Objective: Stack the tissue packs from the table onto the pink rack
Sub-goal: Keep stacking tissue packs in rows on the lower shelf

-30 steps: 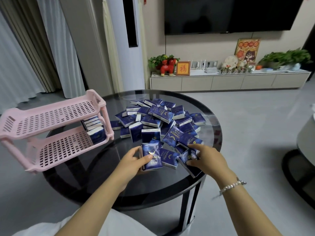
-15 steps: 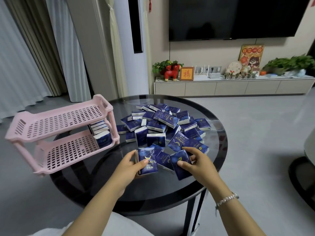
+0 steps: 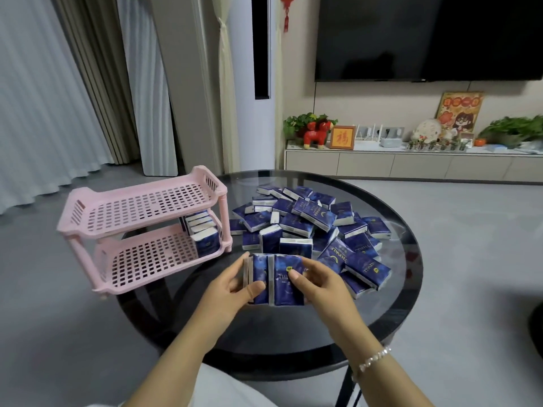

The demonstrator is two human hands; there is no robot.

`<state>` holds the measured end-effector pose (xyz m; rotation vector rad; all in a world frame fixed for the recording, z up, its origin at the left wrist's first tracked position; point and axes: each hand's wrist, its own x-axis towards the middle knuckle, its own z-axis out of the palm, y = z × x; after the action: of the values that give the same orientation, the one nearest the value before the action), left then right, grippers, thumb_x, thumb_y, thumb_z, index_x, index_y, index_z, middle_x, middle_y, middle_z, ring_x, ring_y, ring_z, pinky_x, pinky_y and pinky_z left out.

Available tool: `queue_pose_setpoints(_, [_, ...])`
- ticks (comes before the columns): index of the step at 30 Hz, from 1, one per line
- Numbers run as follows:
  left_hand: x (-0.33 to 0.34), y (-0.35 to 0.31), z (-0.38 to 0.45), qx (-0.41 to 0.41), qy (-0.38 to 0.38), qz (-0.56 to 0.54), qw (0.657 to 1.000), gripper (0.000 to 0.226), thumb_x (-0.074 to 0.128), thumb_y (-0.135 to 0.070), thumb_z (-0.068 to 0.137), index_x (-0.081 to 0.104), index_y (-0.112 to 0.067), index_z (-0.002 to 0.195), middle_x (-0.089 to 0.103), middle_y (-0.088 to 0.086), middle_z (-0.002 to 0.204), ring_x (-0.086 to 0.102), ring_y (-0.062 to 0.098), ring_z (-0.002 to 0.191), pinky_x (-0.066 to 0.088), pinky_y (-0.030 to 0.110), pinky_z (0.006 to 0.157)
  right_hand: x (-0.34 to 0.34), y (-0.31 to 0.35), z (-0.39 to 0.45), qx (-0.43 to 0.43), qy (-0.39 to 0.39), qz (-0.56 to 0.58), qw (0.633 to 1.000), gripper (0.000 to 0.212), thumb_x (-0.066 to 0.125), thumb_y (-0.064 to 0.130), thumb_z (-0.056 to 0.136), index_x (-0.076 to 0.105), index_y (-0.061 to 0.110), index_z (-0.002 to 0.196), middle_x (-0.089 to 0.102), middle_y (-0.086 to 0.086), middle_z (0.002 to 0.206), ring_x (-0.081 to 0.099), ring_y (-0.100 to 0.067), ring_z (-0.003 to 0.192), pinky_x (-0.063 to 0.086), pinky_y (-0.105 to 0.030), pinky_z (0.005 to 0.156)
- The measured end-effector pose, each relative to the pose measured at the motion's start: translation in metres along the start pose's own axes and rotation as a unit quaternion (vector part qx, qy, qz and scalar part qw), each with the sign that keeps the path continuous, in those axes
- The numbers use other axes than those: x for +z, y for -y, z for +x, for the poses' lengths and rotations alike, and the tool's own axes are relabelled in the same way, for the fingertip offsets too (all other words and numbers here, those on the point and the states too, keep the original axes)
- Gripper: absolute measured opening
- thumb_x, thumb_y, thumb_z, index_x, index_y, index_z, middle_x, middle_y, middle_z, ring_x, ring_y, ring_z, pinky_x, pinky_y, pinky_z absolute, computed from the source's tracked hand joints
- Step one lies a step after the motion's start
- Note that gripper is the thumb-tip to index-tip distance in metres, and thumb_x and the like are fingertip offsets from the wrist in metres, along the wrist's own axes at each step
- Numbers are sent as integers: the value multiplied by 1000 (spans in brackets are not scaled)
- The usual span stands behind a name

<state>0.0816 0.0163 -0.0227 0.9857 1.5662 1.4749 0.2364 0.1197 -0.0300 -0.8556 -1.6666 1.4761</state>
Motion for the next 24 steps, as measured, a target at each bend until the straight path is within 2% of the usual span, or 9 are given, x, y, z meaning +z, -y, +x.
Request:
queue_pose_setpoints(2, [-7,0,0,-5,10,19,1000,102,79,-67,50,40,-37,140,61,-17,126,59,2,115,46,35,103,11,-3,1,-19,10,-46,999,24,69,45,78,72,25,91,72,-2,80,67,-19,79,55,-37,75])
queue_pose_setpoints(4, [-11,2,1,-11,33,19,999,103,75,-77,45,47,-35,136,63,-11,127,61,8,115,47,38,101,20,-2,1,-31,16,-58,998,27,70,45,77,73,22,90,74,-1,84,68,-22,86,54,-41,80])
queue_pose_setpoints(9, [-14,9,7,-16,33,16,999,63,84,-36,66,57,-27,122,70,-2,115,66,13,105,53,38,93,30,1,15,-32,48,-72,996,14,74,30,79,70,22,90,72,7,84,66,-7,78,54,-33,76])
queue_pose_setpoints(12, [-30,12,12,-30,49,18,998,80,80,-27,65,42,-34,135,61,-8,128,59,7,116,49,34,99,26,-1,30,31,141,-58,988,47,80,41,66,62,27,108,67,2,110,67,-22,96,54,-45,88])
queue_pose_setpoints(15, [-42,15,15,-31,80,23,996,88,78,-18,67,33,-33,141,53,-10,137,53,7,124,47,29,100,24,-2,44,70,225,-100,967,93,82,52,52,41,42,135,50,8,132,63,-21,103,53,-35,87])
queue_pose_setpoints(17, [-46,16,15,-26,96,98,990,91,80,-22,70,28,-37,143,46,-14,141,46,6,130,40,27,106,27,-1,48,63,259,-122,956,91,83,38,62,36,39,140,47,11,134,59,-17,110,51,-33,94])
queue_pose_setpoints(19, [-48,15,15,-33,92,229,969,94,76,-28,77,14,-43,146,31,-21,142,30,1,133,27,23,110,32,2,47,31,279,-168,945,75,79,19,73,41,27,138,54,10,126,57,-6,107,48,-20,93])
queue_pose_setpoints(21, [-50,18,15,-44,59,343,937,99,70,-39,81,-2,-43,149,21,-14,139,19,4,133,21,27,114,33,3,46,4,271,-201,941,69,78,18,74,43,27,133,55,13,120,55,4,95,44,-8,78])
queue_pose_setpoints(24, [-46,22,11,-14,34,459,888,92,60,-47,86,-3,-31,152,17,-7,141,16,14,136,19,33,116,37,0,46,-16,280,-222,934,72,79,24,74,39,34,132,53,19,122,54,7,88,43,-11,77])
